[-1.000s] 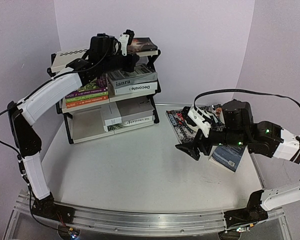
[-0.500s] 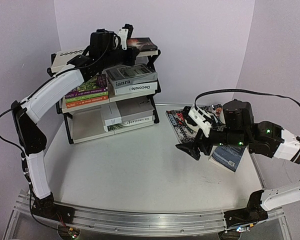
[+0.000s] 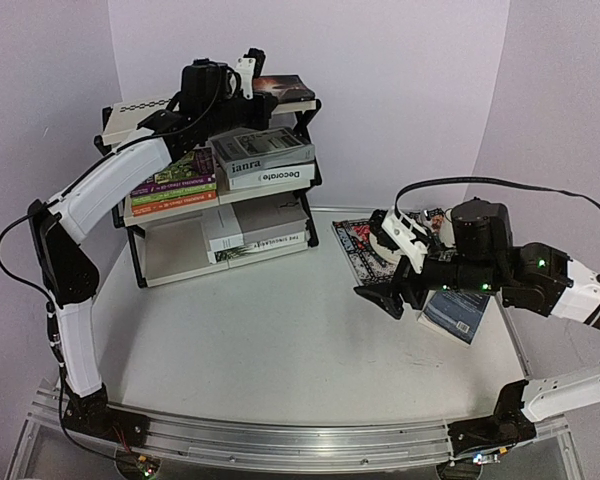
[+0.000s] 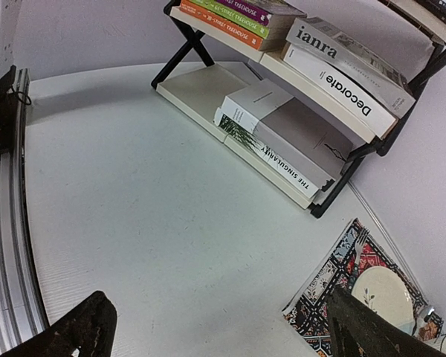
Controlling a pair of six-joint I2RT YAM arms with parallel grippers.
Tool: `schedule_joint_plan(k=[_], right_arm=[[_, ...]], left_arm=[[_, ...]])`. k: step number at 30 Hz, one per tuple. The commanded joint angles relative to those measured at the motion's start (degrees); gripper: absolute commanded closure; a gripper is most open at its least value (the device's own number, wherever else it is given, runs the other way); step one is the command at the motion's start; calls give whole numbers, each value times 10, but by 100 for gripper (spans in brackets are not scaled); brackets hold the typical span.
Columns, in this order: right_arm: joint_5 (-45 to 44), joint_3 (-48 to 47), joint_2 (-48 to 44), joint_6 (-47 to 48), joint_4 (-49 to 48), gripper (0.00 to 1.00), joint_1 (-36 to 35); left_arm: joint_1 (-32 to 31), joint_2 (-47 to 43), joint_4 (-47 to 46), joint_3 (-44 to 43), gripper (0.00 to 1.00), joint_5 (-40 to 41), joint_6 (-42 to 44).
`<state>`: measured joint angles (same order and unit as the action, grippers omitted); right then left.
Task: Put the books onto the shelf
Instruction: Adjust the book in the book pile on the shelf.
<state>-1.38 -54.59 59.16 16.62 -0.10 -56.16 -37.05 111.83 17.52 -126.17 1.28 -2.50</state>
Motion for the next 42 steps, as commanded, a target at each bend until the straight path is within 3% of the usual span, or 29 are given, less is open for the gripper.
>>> schedule_joint_plan(k=[1,42], right_arm=[[-10,3,-13,-7,-17,2,3],[-32,-8,-8,0,-8,2,3]], left_arm=[[5,6,-18,-28,100,-10,5],[49,45,-29,-79,100,-39,20]])
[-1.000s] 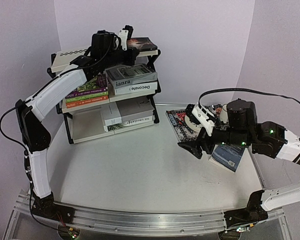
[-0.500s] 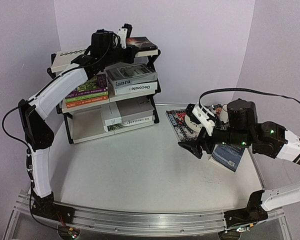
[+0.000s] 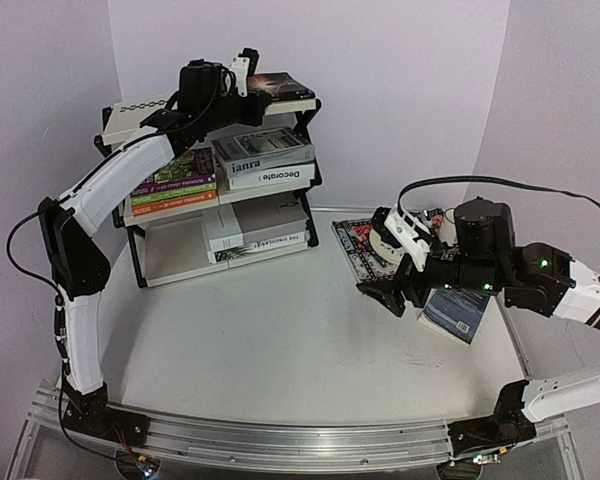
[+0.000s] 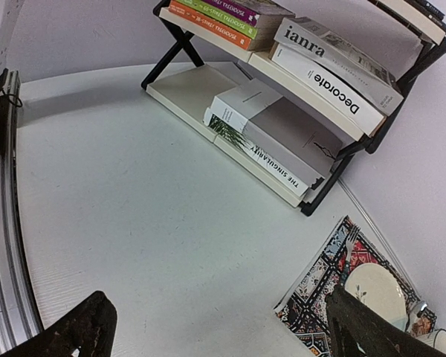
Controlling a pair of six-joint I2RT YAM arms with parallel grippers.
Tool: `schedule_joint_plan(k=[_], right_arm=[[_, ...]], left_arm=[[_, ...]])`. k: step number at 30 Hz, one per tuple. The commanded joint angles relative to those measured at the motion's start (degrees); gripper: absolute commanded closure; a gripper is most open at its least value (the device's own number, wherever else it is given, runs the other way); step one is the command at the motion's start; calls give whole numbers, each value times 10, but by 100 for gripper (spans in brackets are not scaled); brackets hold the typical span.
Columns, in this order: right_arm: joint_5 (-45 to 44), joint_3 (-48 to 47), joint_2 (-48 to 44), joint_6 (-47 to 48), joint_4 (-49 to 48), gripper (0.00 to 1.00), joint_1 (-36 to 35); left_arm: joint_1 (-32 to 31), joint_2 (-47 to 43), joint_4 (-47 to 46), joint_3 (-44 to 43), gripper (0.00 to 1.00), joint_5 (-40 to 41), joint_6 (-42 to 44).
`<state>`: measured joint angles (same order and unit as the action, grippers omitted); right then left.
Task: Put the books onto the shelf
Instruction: Adjust the book in the book pile on the shelf, then adjust the book at the corner of the board.
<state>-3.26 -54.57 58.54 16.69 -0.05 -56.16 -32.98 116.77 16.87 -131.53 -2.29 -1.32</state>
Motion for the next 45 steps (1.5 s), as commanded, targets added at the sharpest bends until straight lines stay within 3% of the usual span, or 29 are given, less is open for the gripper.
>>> schedule_joint_plan(k=[1,10,14,19,21,24,28,32,40,45], right_arm=[[-17,-9,-1,-2,-8,2,2],[-108,-47,52,-52,31,2,5],[-156,-69,88,-122,94,2,35],[-99,-54,98,-248,147,2,158],[-105,-55,108,-285,172,2,198],[-111,-69,140,-351,217,2,251],[-106,-67,175,-420,258,2,321],[-40,-27,179,-446,250,2,411],[-58,7,191,-453,213,2,533],[19,48,209,-482,147,2,617]], left_arm=[[9,-8,-23,-20,100,-4,8],[9,-65,-24,39,98,-50,0],[8,-110,-24,81,79,-110,-19],[6,-175,-24,166,55,-162,-54],[6,-203,-24,201,39,-178,-74],[5,-236,-24,261,24,-208,-112],[-1,-271,-25,342,14,-244,-150],[-5,-289,-24,407,1,-252,-162],[-9,-327,-24,501,0,-256,-169],[-9,-355,-24,544,0,-259,-169]])
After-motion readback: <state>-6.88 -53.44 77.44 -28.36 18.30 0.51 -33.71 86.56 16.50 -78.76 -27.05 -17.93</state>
